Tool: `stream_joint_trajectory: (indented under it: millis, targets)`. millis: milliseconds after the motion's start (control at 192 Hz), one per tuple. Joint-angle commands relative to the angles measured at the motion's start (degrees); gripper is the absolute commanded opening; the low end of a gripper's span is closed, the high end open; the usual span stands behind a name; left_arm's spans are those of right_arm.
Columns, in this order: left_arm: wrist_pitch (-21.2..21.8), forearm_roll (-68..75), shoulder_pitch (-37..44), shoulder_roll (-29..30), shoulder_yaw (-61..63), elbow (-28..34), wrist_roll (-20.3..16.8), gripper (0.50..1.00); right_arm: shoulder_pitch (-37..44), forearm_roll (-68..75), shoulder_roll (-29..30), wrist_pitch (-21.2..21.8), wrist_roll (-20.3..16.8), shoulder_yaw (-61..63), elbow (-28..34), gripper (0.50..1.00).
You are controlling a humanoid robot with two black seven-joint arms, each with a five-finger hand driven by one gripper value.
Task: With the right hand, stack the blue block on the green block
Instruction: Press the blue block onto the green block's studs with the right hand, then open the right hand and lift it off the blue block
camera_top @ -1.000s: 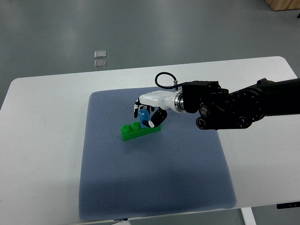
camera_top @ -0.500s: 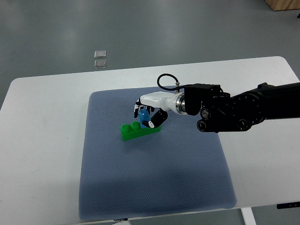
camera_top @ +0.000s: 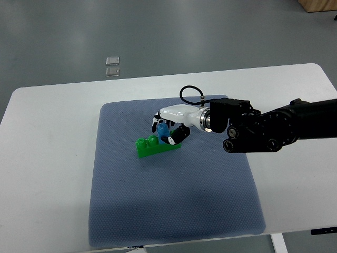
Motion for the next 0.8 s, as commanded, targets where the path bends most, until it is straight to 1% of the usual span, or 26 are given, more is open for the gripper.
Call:
stream_joint_trajectory:
  millis: [0, 344, 432, 453, 505, 510, 515, 521, 526, 531, 536, 542, 573, 614, 620, 625, 630, 661, 734, 786, 791, 797]
  targets:
    - [0.01, 0.0, 0.0, 0.0, -0.01, 0.04, 0.0, 1.0, -0.31, -0.02, 0.05, -0.52, 0.08, 0.08, -0.07, 0.601]
    - [0.01, 0.0, 0.09, 0.0, -0.01, 0.13, 0.0, 1.0, -1.8, -0.55, 0.05, -1.49, 0.16, 0.16, -0.34, 0.601]
    - [0.01, 0.0, 0.09, 0.0, -0.01, 0.13, 0.0, 1.0, -1.89, -0.55, -0.04, -1.49, 0.16, 0.25, -0.34, 0.609]
    - [0.01, 0.0, 0.09, 0.0, -0.01, 0.13, 0.0, 1.0, -1.89, -0.55, -0.04, -1.49, 0.16, 0.25, -0.34, 0.617]
    - [0.01, 0.0, 0.09, 0.0, -0.01, 0.04, 0.0, 1.0, -1.8, -0.46, -0.13, -1.31, 0.16, 0.78, -0.34, 0.658]
    - [0.01, 0.0, 0.09, 0.0, -0.01, 0.04, 0.0, 1.0, -1.8, -0.46, -0.13, -1.23, 0.16, 0.95, -0.34, 0.676]
    - [0.01, 0.0, 0.09, 0.0, -0.01, 0.04, 0.0, 1.0, -1.8, -0.46, -0.13, -1.23, 0.16, 0.96, -0.34, 0.676]
    - [0.01, 0.0, 0.09, 0.0, -0.01, 0.04, 0.0, 1.0, -1.8, -0.38, -0.13, -1.23, 0.16, 1.13, -0.34, 0.694]
    - [0.01, 0.0, 0.09, 0.0, -0.01, 0.04, 0.0, 1.0, -1.8, -0.37, -0.13, -1.23, 0.16, 1.13, -0.34, 0.695]
    - [0.01, 0.0, 0.09, 0.0, 0.07, 0.04, 0.0, 1.0, -1.8, -0.37, -0.13, -1.14, 0.16, 1.31, -0.34, 0.711]
    - [0.01, 0.0, 0.09, 0.0, 0.08, 0.04, 0.0, 1.0, -1.8, -0.37, -0.13, -1.14, 0.16, 1.31, -0.34, 0.711]
    - [0.01, 0.0, 0.09, 0.0, -0.01, -0.05, 0.0, 1.0, -1.8, -0.29, -0.13, -1.05, 0.16, 1.57, -0.34, 0.725]
    - [0.01, 0.0, 0.09, 0.0, 0.07, -0.05, 0.0, 1.0, -1.8, -0.2, -0.22, -0.87, 0.16, 2.18, -0.34, 0.75]
    - [0.01, 0.0, 0.09, 0.0, -0.01, 0.04, 0.0, 1.0, -1.71, -0.2, -0.48, -0.7, 0.16, 2.54, -0.34, 0.768]
    - [0.01, 0.0, 0.09, 0.0, -0.01, 0.04, 0.0, 1.0, -1.62, -0.11, -0.57, -0.61, 0.16, 2.62, -0.25, 0.778]
    - [0.01, 0.0, 0.09, 0.0, -0.01, 0.04, 0.0, 1.0, -1.62, -0.11, -0.57, -0.61, 0.16, 2.63, -0.25, 0.778]
    - [0.01, 0.0, 0.0, 0.0, -0.01, 0.04, 0.0, 1.0, -1.62, -0.11, -0.65, -0.52, 0.16, 2.63, -0.33, 0.793]
    - [0.01, 0.0, 0.09, 0.0, -0.01, 0.13, 0.0, 1.0, -1.62, -0.11, -0.83, -0.17, 0.16, 2.71, -0.34, 0.821]
    - [0.01, 0.0, 0.09, 0.0, -0.01, 0.22, 0.0, 1.0, -1.36, -0.11, -1.09, 1.15, 0.16, 2.89, -0.25, 0.842]
    - [0.01, 0.0, 0.09, 0.0, -0.01, 0.22, 0.0, 1.0, -1.36, -0.11, -1.09, 1.15, 0.16, 2.89, -0.25, 0.842]
    - [0.01, 0.0, 0.09, 0.0, -0.01, 0.22, 0.0, 1.0, -1.36, -0.11, -1.44, 1.5, 0.16, 2.89, -0.33, 0.854]
    - [0.01, 0.0, 0.09, 0.0, -0.01, 0.22, 0.0, 1.0, -1.36, -0.11, -1.45, 1.5, 0.16, 2.89, -0.34, 0.854]
